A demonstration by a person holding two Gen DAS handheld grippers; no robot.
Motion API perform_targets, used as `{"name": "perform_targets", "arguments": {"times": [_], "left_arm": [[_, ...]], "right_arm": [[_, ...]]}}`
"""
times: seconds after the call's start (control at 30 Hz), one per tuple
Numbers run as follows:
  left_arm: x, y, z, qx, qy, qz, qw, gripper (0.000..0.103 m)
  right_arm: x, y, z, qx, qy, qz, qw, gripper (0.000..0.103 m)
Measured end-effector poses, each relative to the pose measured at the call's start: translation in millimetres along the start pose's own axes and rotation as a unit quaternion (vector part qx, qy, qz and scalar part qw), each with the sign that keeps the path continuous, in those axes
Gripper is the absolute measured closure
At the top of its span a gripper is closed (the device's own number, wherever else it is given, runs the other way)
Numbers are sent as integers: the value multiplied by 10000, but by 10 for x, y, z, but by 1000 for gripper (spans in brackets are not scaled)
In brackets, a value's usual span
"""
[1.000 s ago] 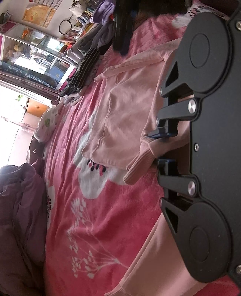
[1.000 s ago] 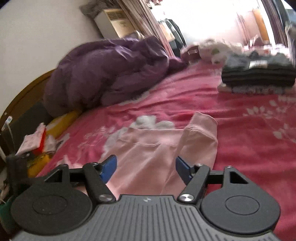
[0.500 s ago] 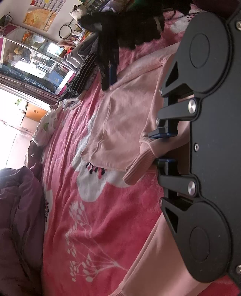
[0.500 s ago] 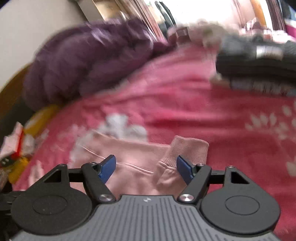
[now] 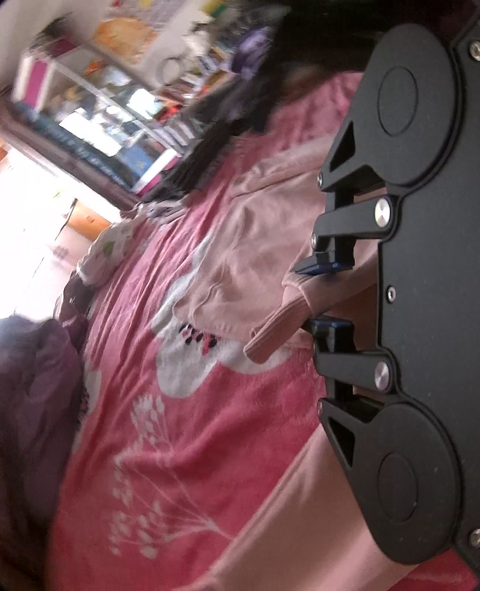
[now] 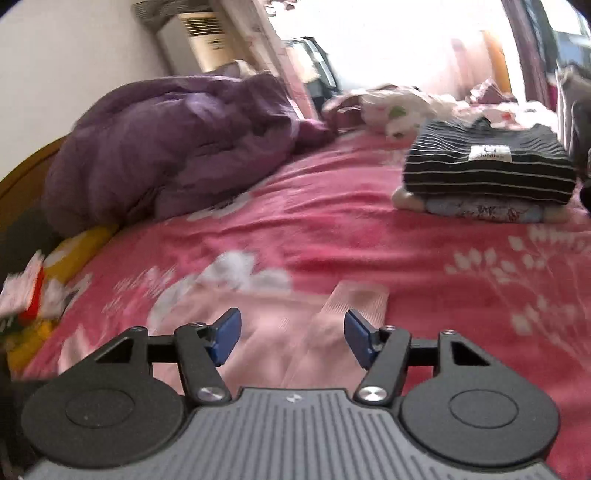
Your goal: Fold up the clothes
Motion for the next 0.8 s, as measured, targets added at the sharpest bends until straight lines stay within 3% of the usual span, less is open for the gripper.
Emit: {"name": "perform_targets", "arguments": {"times": [0.2,0.27,0.4,0.53,0.63,0.67,0.77,0.8], "left_arm": [[-96,-9,-75,62,218,-538,9983,78],[-96,-27,-111,83,247,-548,9982,60],[-117,-56,-196,175,255,-576,9979,57],[-75,-62,-283,100,127,-320,9994,68],[-58,-48,-318,74,55,-208,9997,71],[-60,-44,-312,72,27,-175,9998,77],[-67,-50,-244,85,-143,-50,9998,91],[-56,-65,-224,136,-179,1,9997,92]], "right_arm": [[-387,736,-765,190,-116,-805,9965,41],[-538,967,-974,280,-83,-1154,9929,41],[-897,1351,-1195,581,129,-2409,9687,43],[-1112,1638,-1206,581,462,-3568,9312,54],[-1115,1730,-1253,574,581,-3713,9249,55],[-1098,1754,-1253,567,633,-3717,9244,56],[-1058,1816,-1211,476,739,-3733,9236,69],[-1056,1829,-1189,472,772,-3715,9240,74]]}}
Point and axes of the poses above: each gripper's, at about its wrist camera, not at the fingertips, and z roughly the way its jaws point, x to its right, y to its underside, the point moved 7 cm from there along z, roughly the way its jaws point, and after that the axes turned 15 degrees about y, right-handed, at the moved point
